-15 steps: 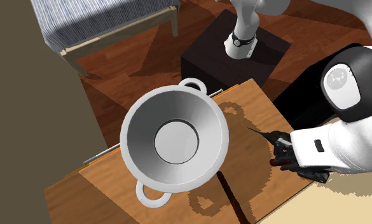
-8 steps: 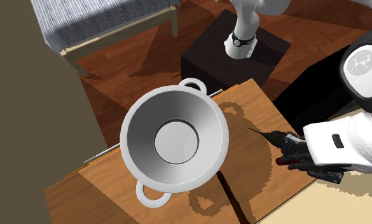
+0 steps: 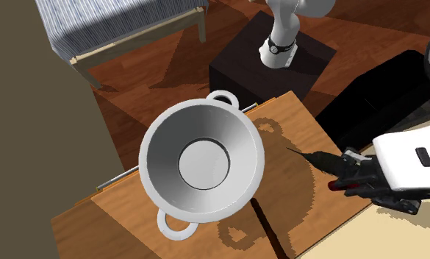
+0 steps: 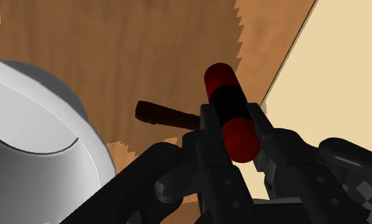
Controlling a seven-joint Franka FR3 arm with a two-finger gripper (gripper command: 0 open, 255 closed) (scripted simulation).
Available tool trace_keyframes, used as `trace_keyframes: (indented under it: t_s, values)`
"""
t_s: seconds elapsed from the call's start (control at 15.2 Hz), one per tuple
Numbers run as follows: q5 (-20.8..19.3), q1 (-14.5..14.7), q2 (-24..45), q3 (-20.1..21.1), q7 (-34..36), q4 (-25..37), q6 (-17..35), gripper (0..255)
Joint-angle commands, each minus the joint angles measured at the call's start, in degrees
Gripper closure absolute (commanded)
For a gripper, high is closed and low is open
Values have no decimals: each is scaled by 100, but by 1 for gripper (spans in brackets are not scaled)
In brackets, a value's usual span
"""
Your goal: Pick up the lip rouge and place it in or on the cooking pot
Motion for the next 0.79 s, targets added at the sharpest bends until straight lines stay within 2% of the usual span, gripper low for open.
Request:
trace_keyframes:
  t_s: [0.0,0.07,0.4,0.73]
  values:
    - [-46,80,114,-12,-28,348,-235,255]
    - [-66,116,164,-18,-38,490,-325,255]
    - [171,-544,-211,-91,-607,-46,-87,255]
    - [337,-1085,-360,-213,-1206,-218,7,255]
